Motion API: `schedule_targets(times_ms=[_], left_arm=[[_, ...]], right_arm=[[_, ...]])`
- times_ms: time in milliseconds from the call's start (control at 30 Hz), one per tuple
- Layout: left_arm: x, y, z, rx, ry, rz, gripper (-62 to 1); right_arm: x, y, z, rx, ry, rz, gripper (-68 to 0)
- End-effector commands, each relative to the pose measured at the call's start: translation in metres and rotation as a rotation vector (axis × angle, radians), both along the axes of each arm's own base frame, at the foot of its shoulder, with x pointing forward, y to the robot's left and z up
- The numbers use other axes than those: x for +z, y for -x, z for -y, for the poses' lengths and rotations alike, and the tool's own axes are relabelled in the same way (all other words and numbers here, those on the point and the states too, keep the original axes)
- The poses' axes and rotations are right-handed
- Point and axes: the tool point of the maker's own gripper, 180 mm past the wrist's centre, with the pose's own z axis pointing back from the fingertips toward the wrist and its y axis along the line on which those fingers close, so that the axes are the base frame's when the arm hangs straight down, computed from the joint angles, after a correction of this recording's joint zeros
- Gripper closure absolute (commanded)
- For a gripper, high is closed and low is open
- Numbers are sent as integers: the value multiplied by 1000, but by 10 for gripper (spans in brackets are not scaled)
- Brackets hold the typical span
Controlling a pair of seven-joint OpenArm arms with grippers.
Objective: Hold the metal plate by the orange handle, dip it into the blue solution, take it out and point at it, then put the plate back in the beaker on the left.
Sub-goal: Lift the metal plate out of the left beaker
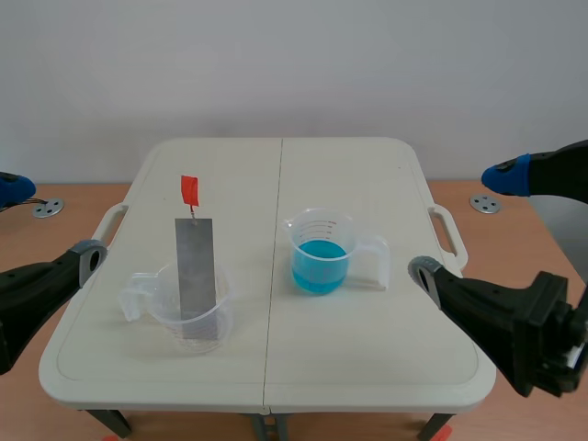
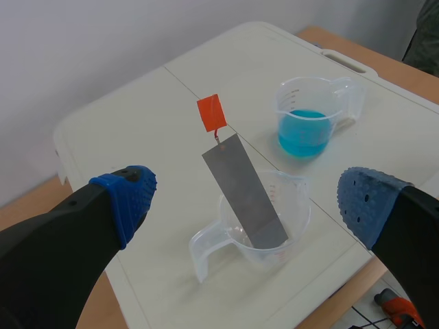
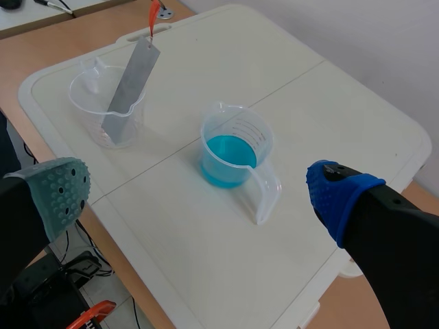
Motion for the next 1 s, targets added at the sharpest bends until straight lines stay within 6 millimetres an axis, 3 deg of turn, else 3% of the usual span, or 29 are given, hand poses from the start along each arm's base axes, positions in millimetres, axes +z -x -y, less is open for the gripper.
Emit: schedule_targets(times_ms=[0,233,267,300,367,400,667,967], left_arm=[[11,-2,2,-3,16,33,-569],[11,-2,2,-3,16,34,-547],[11,-2,2,-3,15,34,-479],[10,-2,2,-2,14,32,-356],[8,-2,2,0,6,21,-39],[8,-2,2,0,7,22,-15],[4,3,0,3,5,2,-13],[-11,49,-12,19,-16,-119,-13]], right_arm=[[8,0,-11,32,-37,22,-663],[9,-8,-36,93,-35,26,-663],[10,-9,-38,96,-35,27,-663],[11,-11,-41,99,-35,30,-663],[14,-16,-46,100,-39,42,-663],[16,-20,-48,97,-45,48,-663],[9,-46,-72,126,-85,34,-663],[-8,-80,-99,142,-164,-21,-663]])
